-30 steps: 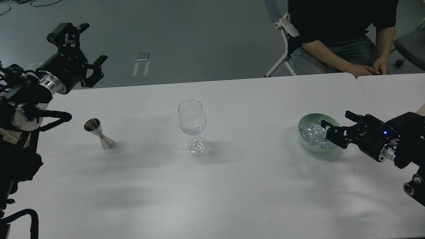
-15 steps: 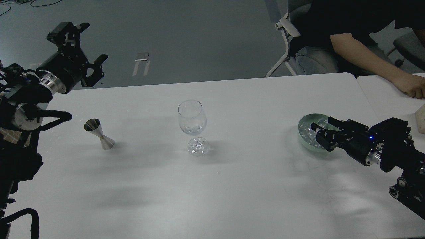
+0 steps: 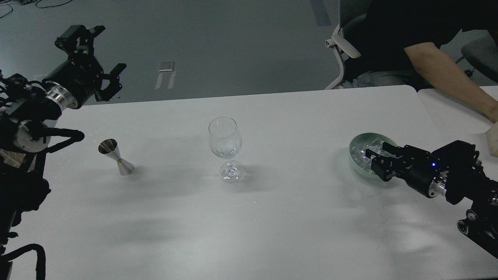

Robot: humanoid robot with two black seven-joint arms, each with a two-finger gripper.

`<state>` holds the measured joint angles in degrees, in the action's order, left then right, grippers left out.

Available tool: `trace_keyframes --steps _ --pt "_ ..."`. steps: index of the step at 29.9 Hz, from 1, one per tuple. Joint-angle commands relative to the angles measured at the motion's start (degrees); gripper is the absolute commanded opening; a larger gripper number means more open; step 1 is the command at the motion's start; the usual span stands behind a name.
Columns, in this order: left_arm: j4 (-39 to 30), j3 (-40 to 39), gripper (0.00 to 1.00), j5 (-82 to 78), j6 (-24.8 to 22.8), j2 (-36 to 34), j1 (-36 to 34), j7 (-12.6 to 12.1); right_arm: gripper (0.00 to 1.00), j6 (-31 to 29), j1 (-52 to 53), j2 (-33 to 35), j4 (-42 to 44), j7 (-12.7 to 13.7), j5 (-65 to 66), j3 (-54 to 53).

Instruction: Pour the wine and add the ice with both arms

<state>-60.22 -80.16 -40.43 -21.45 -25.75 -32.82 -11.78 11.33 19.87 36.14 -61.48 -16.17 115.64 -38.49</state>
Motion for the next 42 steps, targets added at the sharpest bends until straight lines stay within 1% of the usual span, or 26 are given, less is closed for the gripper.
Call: trace_keyframes --steps 1,17,21,23,28,42 --pt "0.0 0.0 0.98 0.0 0.0 0.0 -0.1 0.0 0.45 0.0 0.1 0.1 0.1 0.0 0.3 0.0" --pt "-0.2 0.0 0.98 0.1 0.0 0.0 -0.1 0.0 0.33 -1.2 0.1 0.0 0.7 0.0 0.3 0.0" --pt "-0.3 0.0 0.98 0.0 0.0 0.0 -0.1 0.0 0.27 -1.2 0.1 0.1 0.7 0.0 0.3 0.0" --pt "-0.3 0.0 0.98 0.0 0.0 0.0 -0.1 0.0 0.22 -1.3 0.1 0.1 0.7 0.0 0.2 0.0" --pt "-0.5 0.0 0.98 0.0 0.0 0.0 -0.1 -0.1 0.17 -1.3 0.2 0.3 0.7 0.0 0.1 0.0" --pt "-0.9 0.0 0.98 -0.1 0.3 0.7 -0.1 -0.1 0.19 -1.3 0.1 0.4 0.7 0.0 -0.1 0.0"
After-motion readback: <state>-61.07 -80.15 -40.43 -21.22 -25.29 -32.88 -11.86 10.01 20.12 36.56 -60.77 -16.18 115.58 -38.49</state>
